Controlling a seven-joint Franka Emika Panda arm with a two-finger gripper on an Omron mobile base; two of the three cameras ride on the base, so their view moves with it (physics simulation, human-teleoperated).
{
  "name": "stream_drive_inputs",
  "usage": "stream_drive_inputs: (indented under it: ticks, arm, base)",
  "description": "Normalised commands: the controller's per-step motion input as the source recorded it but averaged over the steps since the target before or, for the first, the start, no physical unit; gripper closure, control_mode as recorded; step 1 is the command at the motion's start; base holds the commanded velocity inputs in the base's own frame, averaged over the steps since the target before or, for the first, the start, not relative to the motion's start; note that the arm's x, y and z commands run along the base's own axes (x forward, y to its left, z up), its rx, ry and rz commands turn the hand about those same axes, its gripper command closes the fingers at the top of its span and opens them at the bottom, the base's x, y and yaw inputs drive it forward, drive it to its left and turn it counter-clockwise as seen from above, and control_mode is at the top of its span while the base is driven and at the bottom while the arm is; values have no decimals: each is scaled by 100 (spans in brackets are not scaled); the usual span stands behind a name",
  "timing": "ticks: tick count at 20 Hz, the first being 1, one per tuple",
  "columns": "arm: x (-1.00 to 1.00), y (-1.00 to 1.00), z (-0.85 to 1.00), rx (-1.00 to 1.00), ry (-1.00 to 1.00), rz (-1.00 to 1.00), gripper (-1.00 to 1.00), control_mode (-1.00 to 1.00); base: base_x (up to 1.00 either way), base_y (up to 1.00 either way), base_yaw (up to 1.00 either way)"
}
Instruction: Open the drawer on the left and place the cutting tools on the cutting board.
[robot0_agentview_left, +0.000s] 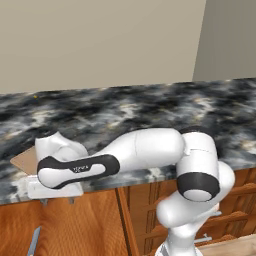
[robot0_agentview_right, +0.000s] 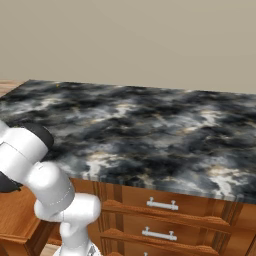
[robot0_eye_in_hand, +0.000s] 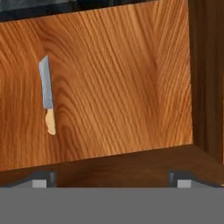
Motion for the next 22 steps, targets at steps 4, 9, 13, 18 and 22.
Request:
stream_drive_inputs:
  ticks: [4,9,13,18,22]
  arm:
    - [-38,32,-41,0,9,10,-100,-100]
    - [-36,40,-48,-1,2,6,-100,-100]
    - [-5,27,-45,-2,-3,0,-100,-100]
    - [0,14,-41,-6,-11,0,-100,-100]
    - [0,11,-38,-5,-9,0,-100,-100]
  base:
    - [0,0,0]
    - [0,0,0]
    - [0,0,0]
    - [0,0,0]
    - [0,0,0]
